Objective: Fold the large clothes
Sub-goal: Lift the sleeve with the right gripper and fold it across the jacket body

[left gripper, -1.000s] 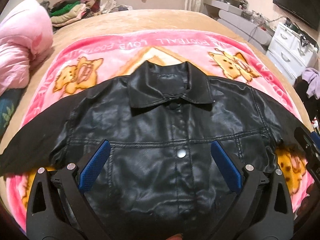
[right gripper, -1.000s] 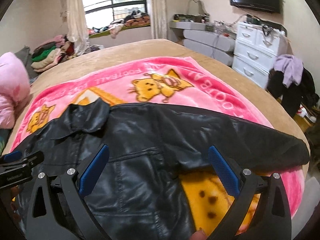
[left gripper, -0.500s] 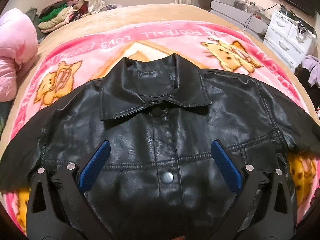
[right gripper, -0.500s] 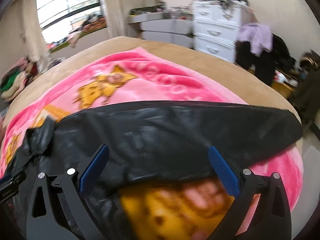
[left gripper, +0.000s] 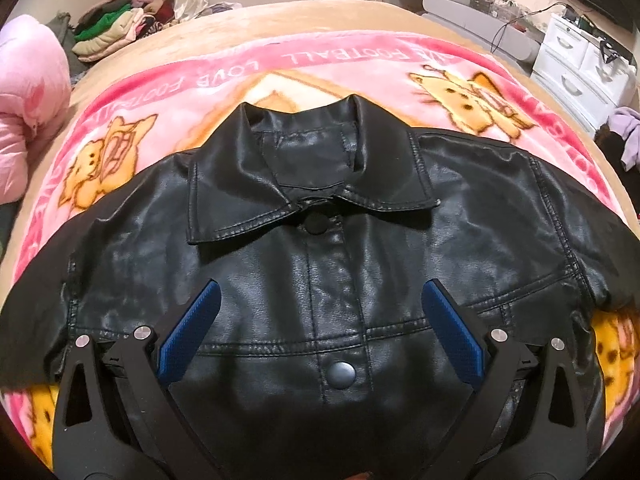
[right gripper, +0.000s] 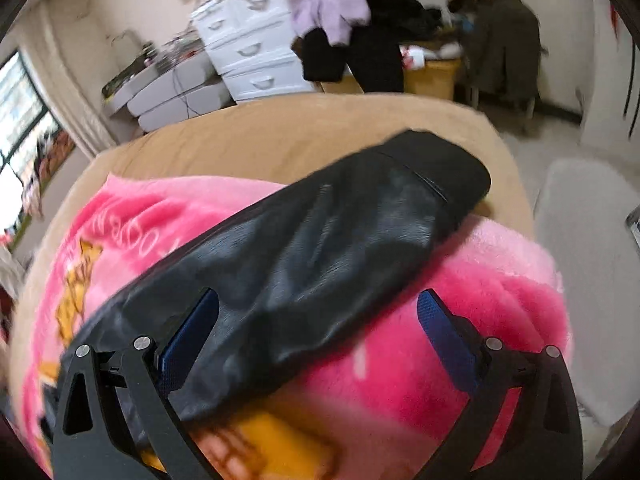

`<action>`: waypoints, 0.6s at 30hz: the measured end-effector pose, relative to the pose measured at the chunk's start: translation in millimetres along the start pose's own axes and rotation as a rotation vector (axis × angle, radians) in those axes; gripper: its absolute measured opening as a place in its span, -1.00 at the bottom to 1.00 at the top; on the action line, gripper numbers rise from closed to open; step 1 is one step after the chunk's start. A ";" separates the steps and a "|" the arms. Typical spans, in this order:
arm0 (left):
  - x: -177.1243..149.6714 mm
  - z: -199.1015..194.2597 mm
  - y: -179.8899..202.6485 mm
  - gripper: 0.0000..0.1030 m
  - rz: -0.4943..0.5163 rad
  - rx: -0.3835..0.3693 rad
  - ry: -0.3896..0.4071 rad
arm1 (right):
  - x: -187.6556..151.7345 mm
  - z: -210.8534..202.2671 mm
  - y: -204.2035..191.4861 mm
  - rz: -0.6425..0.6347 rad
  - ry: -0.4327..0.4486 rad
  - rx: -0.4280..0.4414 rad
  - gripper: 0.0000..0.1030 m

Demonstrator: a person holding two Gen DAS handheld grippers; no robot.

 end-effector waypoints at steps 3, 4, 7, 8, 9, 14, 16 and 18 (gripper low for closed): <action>1.2 -0.1 -4.6 0.83 -0.006 0.007 0.001 | 13.3 10.5 13.5 0.052 -0.018 0.029 0.92; 1.8 0.0 -6.8 0.83 -0.012 0.008 0.001 | 17.5 16.0 16.2 0.068 -0.028 0.054 0.92; 3.8 0.1 -13.0 0.83 -0.029 0.007 -0.001 | 31.0 31.2 32.3 0.160 -0.061 0.144 0.92; 4.3 -0.2 -14.6 0.83 -0.033 0.007 0.000 | 34.4 32.9 34.7 0.179 -0.056 0.159 0.92; 5.1 -0.4 -16.2 0.83 -0.036 0.007 0.001 | 39.5 34.9 35.0 0.194 -0.047 0.182 0.92; 8.4 -2.6 -21.7 0.83 -0.036 -0.004 0.005 | 54.6 41.4 41.8 0.270 -0.021 0.290 0.52; 9.7 -5.7 -23.1 0.83 -0.030 -0.014 0.014 | 58.4 41.1 41.1 0.256 -0.007 0.293 -0.09; 11.6 -10.2 -24.3 0.83 -0.026 -0.023 0.022 | 61.0 43.6 41.8 0.258 -0.018 0.357 -0.44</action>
Point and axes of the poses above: each gripper's, at about its wrist camera, not at the fingertips, and z roughly the way its jaws point, y to its right, x to its top, the point moved 1 cm from there along z, roughly the way its jaws point, and after that the axes turned 6 degrees about -y, right-handed, at the moved point
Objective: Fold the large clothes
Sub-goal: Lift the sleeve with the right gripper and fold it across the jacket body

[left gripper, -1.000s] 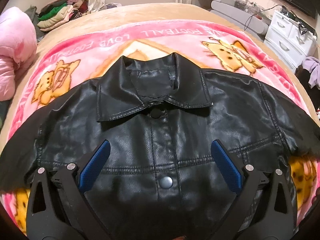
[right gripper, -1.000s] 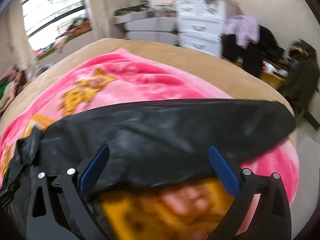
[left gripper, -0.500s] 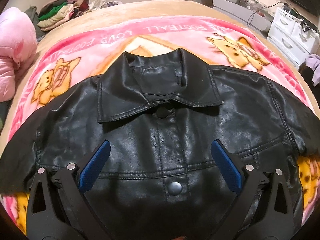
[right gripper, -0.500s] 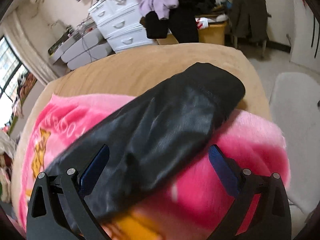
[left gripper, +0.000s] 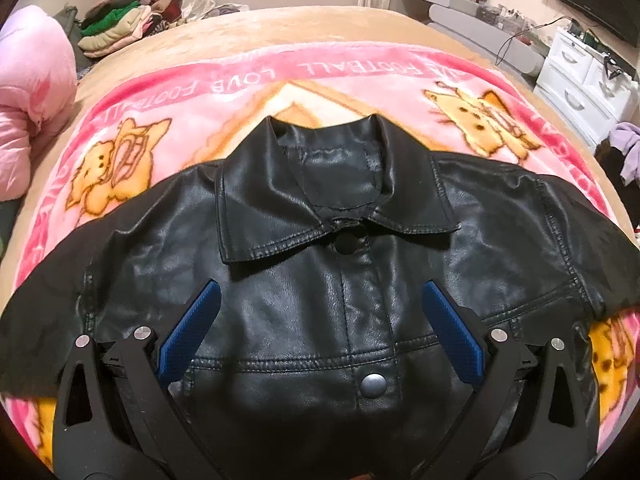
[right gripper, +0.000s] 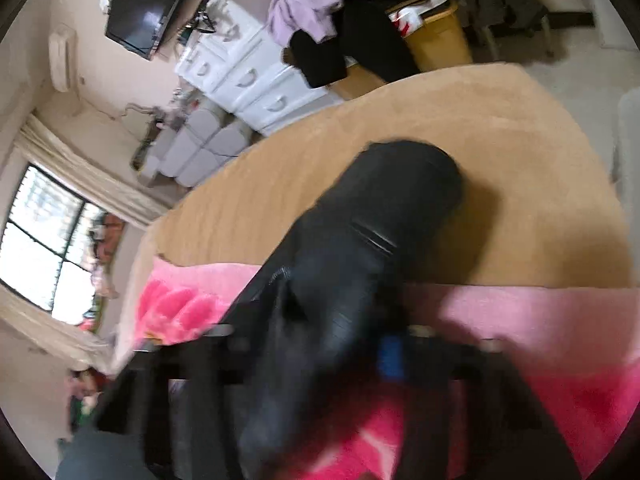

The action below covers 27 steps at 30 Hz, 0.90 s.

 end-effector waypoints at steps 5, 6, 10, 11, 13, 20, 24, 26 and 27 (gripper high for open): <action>4.4 -14.2 -3.1 0.83 0.002 -0.010 0.030 | -0.9 -17.6 -43.4 -0.145 -0.002 0.170 -0.67; 5.3 -17.5 -4.3 0.83 0.002 -0.006 0.035 | -2.4 -22.3 -56.8 -0.182 0.002 0.200 -0.70; 7.4 -26.7 -10.5 0.83 -0.010 -0.004 0.049 | -23.5 -47.0 -130.6 -0.403 0.007 0.331 -0.77; 8.0 -29.9 -13.2 0.83 -0.017 -0.010 0.054 | -32.4 -51.1 -147.7 -0.450 0.005 0.353 -0.78; 8.5 -34.4 -16.3 0.83 -0.023 -0.016 0.063 | -47.0 -54.6 -175.8 -0.519 -0.014 0.398 -0.79; 11.5 -51.9 -40.6 0.83 -0.090 -0.060 0.077 | -126.3 -58.2 -262.8 -0.723 -0.162 0.526 -0.82; 9.3 -65.0 -63.1 0.83 -0.152 -0.113 0.092 | -175.3 -67.5 -298.3 -0.842 -0.214 0.562 -0.82; 6.3 -70.8 -75.7 0.83 -0.184 -0.149 0.095 | -203.3 -74.1 -307.5 -0.899 -0.238 0.569 -0.82; 4.1 -73.1 -83.0 0.83 -0.203 -0.167 0.095 | -216.3 -75.8 -314.1 -0.928 -0.251 0.566 -0.82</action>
Point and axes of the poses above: each gripper's, at about its wrist camera, not at the fingertips, and z roughly the way its jaws point, y to its right, x to its top, the point moved 1 cm from there along z, roughly the way its jaws point, and after that the axes turned 6 degrees about -y, right-handed, at the moved point
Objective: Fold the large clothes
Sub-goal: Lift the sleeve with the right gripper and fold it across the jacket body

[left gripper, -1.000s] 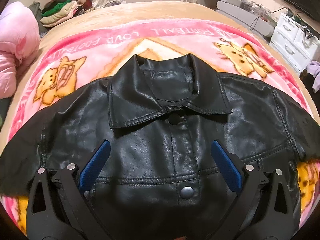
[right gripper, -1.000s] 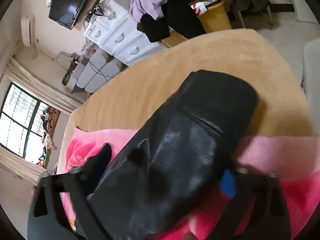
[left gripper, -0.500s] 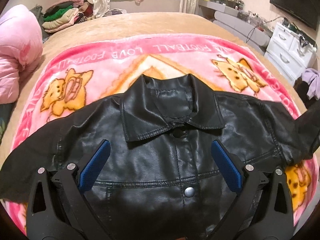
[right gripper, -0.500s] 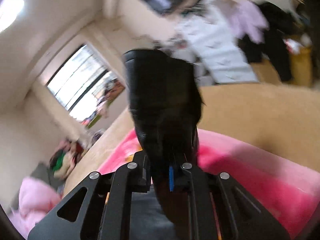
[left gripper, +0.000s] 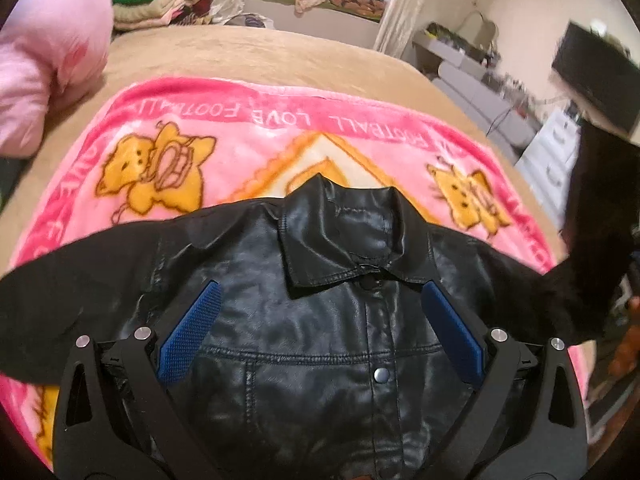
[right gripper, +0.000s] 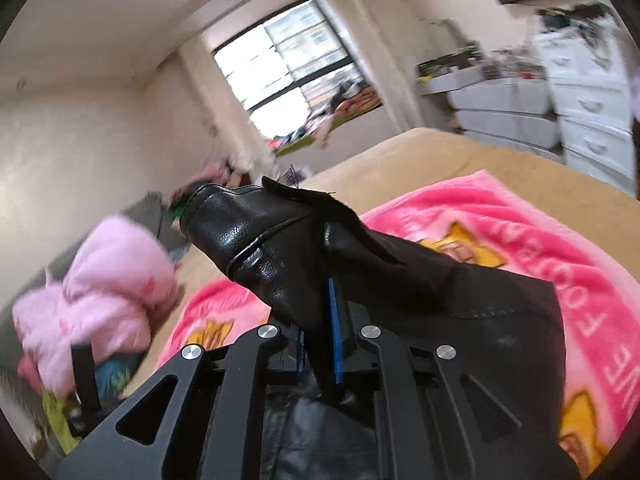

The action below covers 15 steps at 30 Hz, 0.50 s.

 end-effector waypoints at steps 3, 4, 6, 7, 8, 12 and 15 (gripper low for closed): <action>-2.7 -10.0 -24.1 0.83 -0.061 -0.053 0.005 | -13.0 20.3 -38.0 -0.068 -0.056 -0.007 -0.84; -3.6 -13.1 -33.1 0.83 -0.083 -0.063 0.008 | -15.2 31.1 -49.7 -0.091 -0.082 -0.017 -0.84; -6.0 -16.8 -45.9 0.83 -0.113 -0.070 0.011 | -23.7 44.7 -66.2 -0.117 -0.105 -0.023 -0.84; -7.6 -17.6 -52.1 0.83 -0.127 -0.078 0.009 | -29.5 51.1 -76.8 -0.133 -0.115 -0.028 -0.84; -9.2 -18.4 -57.5 0.83 -0.140 -0.091 0.008 | -36.2 57.1 -86.4 -0.154 -0.127 -0.036 -0.84; -12.5 -14.8 -73.4 0.83 -0.204 -0.189 -0.003 | -59.7 76.1 -105.8 -0.214 -0.168 -0.048 -0.84; -13.1 -7.9 -72.6 0.83 -0.228 -0.301 -0.022 | -75.8 90.4 -112.8 -0.243 -0.198 -0.056 -0.84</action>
Point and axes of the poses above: each gripper's, at about its wrist camera, not at the fingertips, and z roughly the way its jaws point, y to its right, x to its top, the point moved 1 cm from there along z, roughly the way its jaws point, and after that the axes turned 6 degrees about -y, right-handed, at the moved point
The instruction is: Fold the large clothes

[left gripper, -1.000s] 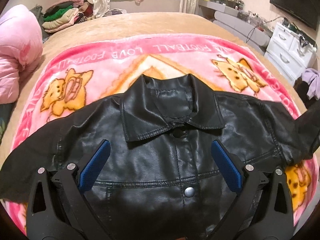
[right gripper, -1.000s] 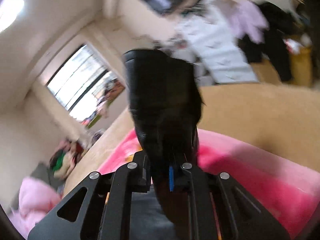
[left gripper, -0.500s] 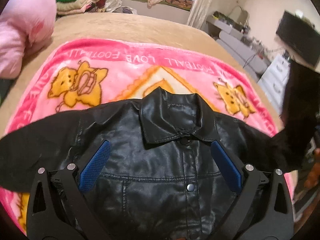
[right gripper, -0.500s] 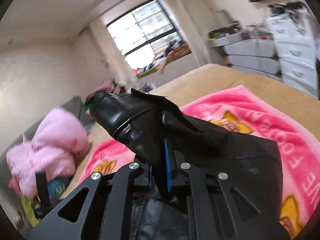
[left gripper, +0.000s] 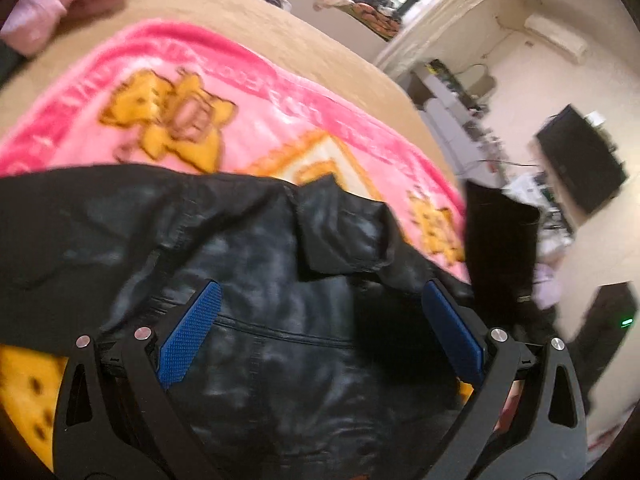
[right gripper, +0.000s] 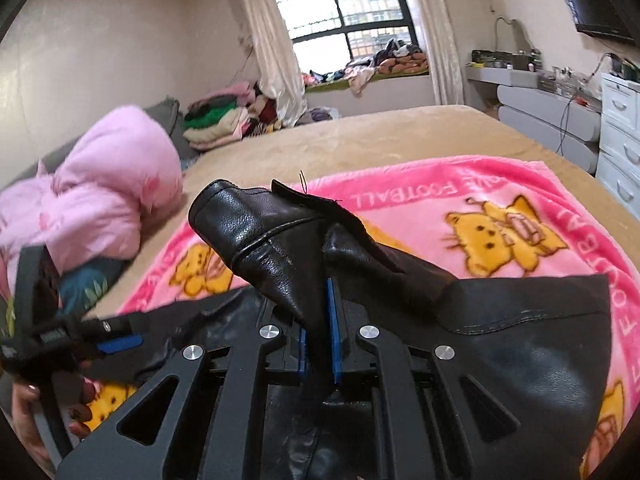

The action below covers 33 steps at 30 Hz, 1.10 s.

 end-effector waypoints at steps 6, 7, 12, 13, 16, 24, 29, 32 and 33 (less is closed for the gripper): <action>-3.6 15.8 -4.8 0.83 -0.059 -0.135 -0.056 | -22.6 28.1 -21.7 -0.068 -0.063 -0.017 -0.84; -3.5 17.0 -6.2 0.83 -0.069 -0.142 -0.060 | -26.5 32.3 -24.8 -0.078 -0.072 -0.019 -0.84; -3.3 28.5 -15.9 0.83 -0.119 -0.171 -0.081 | -47.9 54.5 -40.5 -0.124 -0.130 -0.006 -0.81; -3.7 31.1 -17.1 0.83 -0.125 -0.175 -0.090 | -50.9 57.4 -42.5 -0.128 -0.140 -0.002 -0.76; -5.2 38.0 -22.9 0.83 -0.144 -0.174 -0.110 | -59.3 66.4 -49.6 -0.141 -0.175 0.010 -0.66; -8.0 57.7 -32.1 0.83 -0.177 -0.174 -0.159 | -75.7 65.5 -69.0 -0.247 -0.213 -0.056 0.43; -11.3 72.4 -35.2 0.82 -0.167 -0.141 -0.184 | -78.0 45.5 -73.1 -0.332 -0.182 -0.168 0.69; -16.6 79.9 -30.5 0.71 -0.124 -0.069 -0.202 | -78.6 36.5 -68.7 -0.361 -0.174 -0.235 0.70; -18.0 80.7 -28.3 0.64 -0.107 -0.048 -0.199 | -78.8 34.3 -66.2 -0.367 -0.174 -0.253 0.70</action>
Point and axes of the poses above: each gripper's, at about its wrist camera, not at the fingertips, and z roughly the way its jaws point, y to its right, x to its top, the point moved 1 cm from there along z, roughly the way its jaws point, and after that the axes turned 6 degrees about -y, right-handed, at the moved point
